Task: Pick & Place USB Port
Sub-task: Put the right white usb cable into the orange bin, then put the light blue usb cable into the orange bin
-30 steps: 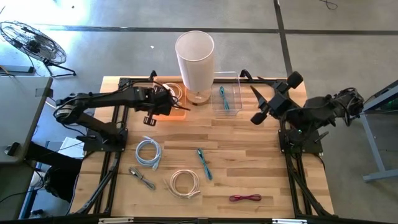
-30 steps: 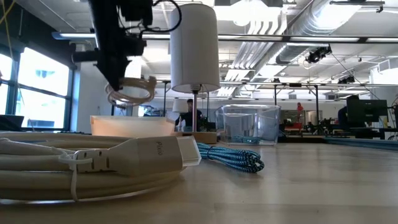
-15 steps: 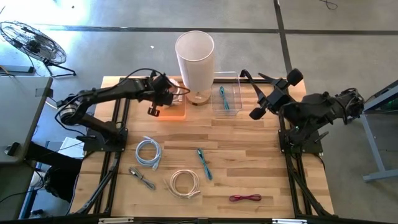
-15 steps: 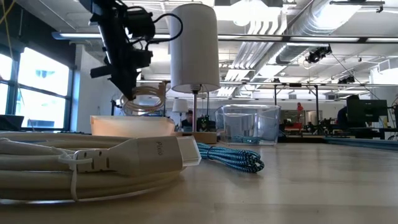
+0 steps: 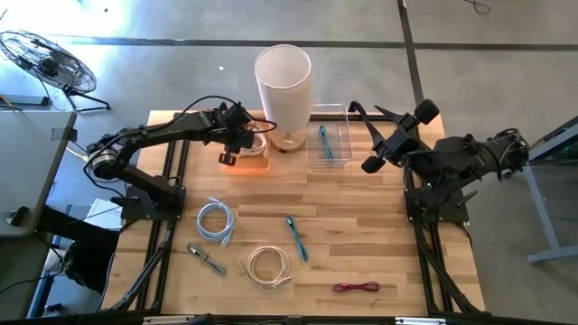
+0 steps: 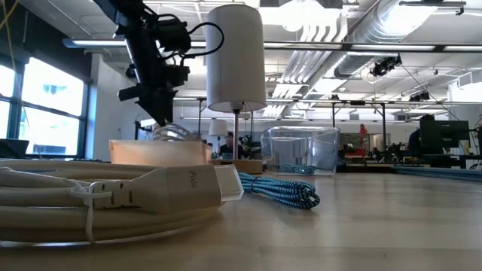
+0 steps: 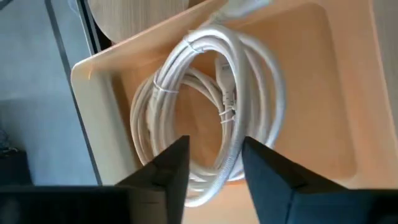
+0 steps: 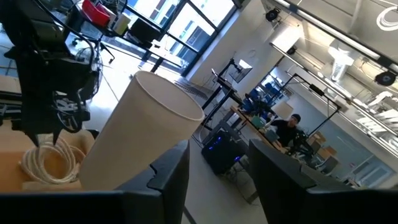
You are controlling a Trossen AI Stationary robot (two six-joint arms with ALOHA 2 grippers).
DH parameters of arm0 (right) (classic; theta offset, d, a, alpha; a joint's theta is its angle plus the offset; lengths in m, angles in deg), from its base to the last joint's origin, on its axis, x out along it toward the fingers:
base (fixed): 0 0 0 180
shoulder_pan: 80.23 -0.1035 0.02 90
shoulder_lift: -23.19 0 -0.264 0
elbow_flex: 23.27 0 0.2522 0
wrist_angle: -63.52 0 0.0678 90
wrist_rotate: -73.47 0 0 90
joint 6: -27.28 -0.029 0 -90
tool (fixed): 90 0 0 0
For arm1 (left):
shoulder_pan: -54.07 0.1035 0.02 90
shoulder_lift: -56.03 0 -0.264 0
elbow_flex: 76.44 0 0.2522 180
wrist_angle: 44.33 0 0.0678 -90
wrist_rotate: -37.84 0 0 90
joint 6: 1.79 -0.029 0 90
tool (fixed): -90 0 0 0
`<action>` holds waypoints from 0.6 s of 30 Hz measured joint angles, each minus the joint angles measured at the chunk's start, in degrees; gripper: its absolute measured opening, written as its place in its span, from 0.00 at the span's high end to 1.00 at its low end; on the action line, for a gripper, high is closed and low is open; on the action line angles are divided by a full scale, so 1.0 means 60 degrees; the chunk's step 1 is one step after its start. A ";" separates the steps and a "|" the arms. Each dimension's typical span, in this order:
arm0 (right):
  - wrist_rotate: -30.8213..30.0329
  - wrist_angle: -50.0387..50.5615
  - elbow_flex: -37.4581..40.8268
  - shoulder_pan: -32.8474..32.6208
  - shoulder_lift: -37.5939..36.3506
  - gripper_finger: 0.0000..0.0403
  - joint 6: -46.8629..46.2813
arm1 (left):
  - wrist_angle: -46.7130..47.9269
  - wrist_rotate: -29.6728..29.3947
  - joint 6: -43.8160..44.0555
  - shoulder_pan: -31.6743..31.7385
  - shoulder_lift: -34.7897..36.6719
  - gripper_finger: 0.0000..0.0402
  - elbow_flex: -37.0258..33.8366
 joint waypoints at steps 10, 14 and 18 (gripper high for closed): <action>-0.0339 0.0215 0.0000 0.0047 0.0000 0.59 -0.0001 | 0.0456 -0.0866 0.0298 -0.0004 0.0029 0.50 0.0125; -0.0879 0.0251 0.0000 0.0047 -0.0004 0.59 0.0010 | 0.1458 -0.1942 0.0698 -0.0004 0.0029 0.50 0.0688; -0.0873 0.0231 0.0000 0.0046 -0.0011 0.59 0.0000 | 0.2806 -0.2196 0.0910 -0.0018 0.0048 0.52 0.1592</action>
